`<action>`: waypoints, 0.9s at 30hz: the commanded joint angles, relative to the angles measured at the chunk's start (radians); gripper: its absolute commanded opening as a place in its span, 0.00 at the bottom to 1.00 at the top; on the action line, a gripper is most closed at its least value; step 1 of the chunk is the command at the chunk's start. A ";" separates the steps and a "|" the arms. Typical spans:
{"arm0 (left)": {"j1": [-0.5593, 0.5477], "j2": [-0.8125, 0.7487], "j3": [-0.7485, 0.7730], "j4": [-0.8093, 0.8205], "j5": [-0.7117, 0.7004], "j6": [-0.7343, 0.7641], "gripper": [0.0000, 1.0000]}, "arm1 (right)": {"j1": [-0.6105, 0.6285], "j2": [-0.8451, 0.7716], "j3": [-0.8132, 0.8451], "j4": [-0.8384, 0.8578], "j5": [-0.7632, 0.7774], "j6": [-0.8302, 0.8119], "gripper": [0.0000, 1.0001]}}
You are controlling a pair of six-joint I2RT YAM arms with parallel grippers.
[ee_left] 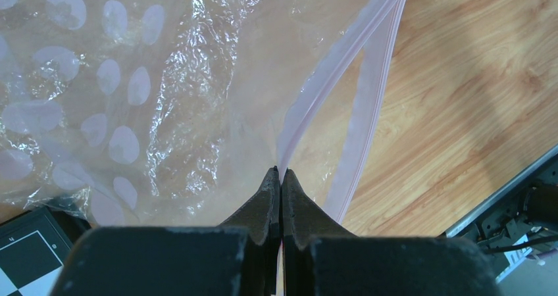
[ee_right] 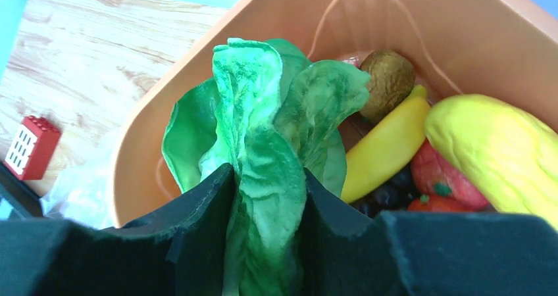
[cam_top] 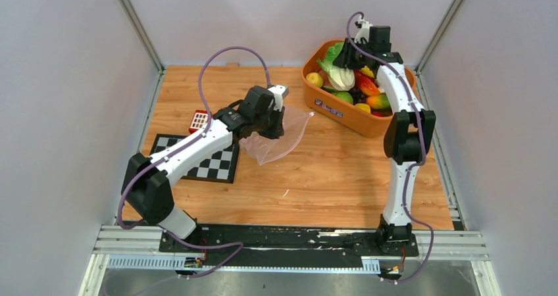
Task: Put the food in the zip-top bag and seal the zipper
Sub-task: Pick up the fake vegetable from the bin.
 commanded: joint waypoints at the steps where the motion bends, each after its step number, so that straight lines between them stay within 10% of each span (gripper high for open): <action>1: 0.001 -0.040 0.016 0.014 0.005 0.005 0.00 | -0.033 -0.185 -0.115 0.152 -0.034 0.096 0.22; 27: 0.001 -0.062 -0.042 0.160 0.026 -0.106 0.00 | -0.013 -0.936 -1.127 0.830 -0.411 0.574 0.21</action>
